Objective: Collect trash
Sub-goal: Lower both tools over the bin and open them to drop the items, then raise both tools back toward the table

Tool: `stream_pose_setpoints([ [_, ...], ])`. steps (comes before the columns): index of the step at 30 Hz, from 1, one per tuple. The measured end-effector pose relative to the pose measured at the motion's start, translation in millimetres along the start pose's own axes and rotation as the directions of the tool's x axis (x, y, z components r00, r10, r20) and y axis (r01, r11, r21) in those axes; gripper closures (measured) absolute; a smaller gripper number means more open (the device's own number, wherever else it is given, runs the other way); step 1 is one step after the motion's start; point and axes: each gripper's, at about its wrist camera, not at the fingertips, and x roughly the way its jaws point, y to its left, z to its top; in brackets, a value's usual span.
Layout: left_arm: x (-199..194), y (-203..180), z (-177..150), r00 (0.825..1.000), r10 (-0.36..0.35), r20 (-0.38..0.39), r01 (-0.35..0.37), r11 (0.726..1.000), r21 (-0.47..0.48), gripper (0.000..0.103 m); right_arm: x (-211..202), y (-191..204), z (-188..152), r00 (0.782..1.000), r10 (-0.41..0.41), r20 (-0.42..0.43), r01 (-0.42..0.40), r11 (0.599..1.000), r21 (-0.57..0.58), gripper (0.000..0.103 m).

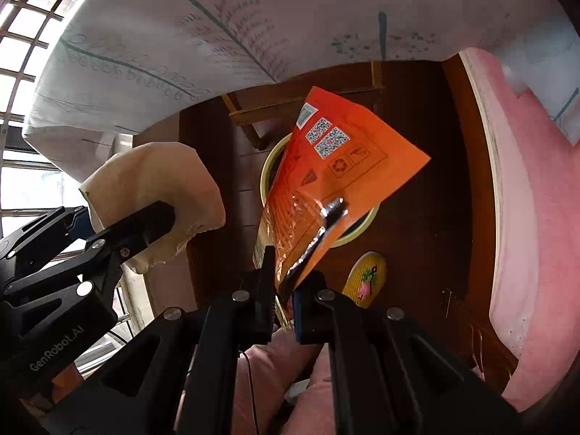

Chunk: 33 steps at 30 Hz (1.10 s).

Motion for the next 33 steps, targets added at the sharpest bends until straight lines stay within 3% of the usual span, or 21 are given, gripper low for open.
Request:
stream_pose_setpoints([
  [8,92.9,19.9,8.1,1.0,-0.014,-0.024,0.012,0.998,-0.062,0.066,98.3,-28.8,11.6,0.997,-0.035,-0.064,0.035,0.999,-0.011,0.098],
  [14,148.2,31.8,8.0,0.999,-0.019,-0.045,0.016,0.997,-0.08,0.06,154.6,-42.6,20.3,0.994,-0.06,-0.091,0.059,0.998,-0.011,0.098],
  [17,168.3,31.9,7.8,0.998,-0.003,-0.057,-0.001,0.997,-0.081,0.052,174.6,-51.4,22.2,0.994,-0.058,-0.097,0.058,0.998,-0.004,0.098],
  [21,178.6,36.8,8.6,0.999,-0.005,-0.034,0.002,0.996,-0.086,0.02,193.5,-65.7,26.1,0.994,-0.048,-0.096,0.049,0.999,0.01,0.093],
  [26,182.8,38.9,10.0,1.0,0.022,-0.014,-0.023,0.995,-0.102,0.018,204.3,-74.0,29.7,0.996,-0.031,-0.079,0.034,0.999,0.035,0.06],
  [33,165.3,38.1,7.9,0.999,0.044,0.0,-0.044,0.992,-0.115,0.018,193.3,-73.2,31.0,0.998,-0.039,-0.042,0.041,0.999,0.028,0.059],
])
